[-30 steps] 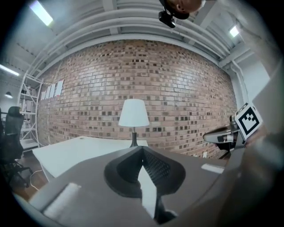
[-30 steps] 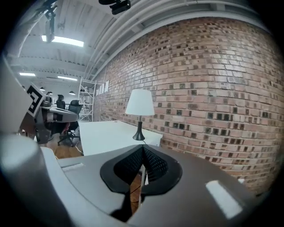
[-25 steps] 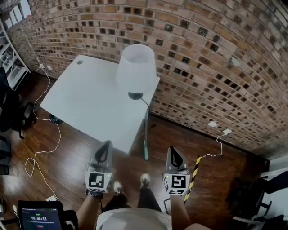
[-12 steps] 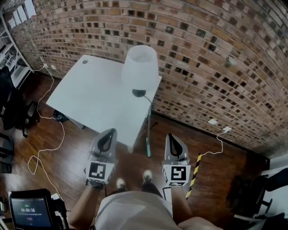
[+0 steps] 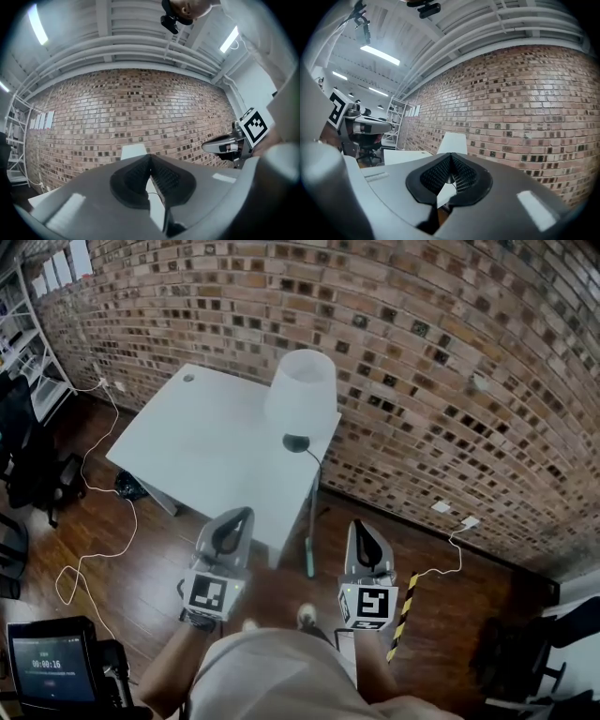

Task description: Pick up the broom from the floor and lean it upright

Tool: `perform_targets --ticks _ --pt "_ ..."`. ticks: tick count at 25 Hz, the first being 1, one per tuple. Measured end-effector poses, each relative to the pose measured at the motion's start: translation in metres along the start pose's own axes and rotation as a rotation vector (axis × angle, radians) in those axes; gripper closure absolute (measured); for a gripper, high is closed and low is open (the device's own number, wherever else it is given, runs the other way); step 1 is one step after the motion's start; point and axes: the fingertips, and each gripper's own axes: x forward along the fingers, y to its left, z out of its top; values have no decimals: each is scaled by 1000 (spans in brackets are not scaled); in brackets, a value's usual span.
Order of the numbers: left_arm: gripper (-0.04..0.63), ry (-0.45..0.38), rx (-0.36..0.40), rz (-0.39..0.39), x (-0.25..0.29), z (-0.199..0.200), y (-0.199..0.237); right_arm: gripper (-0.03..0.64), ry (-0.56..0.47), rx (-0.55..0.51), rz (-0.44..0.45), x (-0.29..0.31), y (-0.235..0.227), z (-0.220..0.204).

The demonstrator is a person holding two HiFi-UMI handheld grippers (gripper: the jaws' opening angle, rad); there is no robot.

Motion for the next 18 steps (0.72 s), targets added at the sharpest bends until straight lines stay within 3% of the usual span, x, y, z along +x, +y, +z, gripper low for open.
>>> perform_targets --ticks 8,13,18 --pt "594 -2 9 -46 -38 2 0 603 37 0 -48 -36 25 -1" --pt "594 38 9 -72 -67 -7 1 603 55 13 -73 -67 45 -2" --pt "594 45 -67 -85 -96 -15 -5 603 114 -48 -34 -97 70 -14"
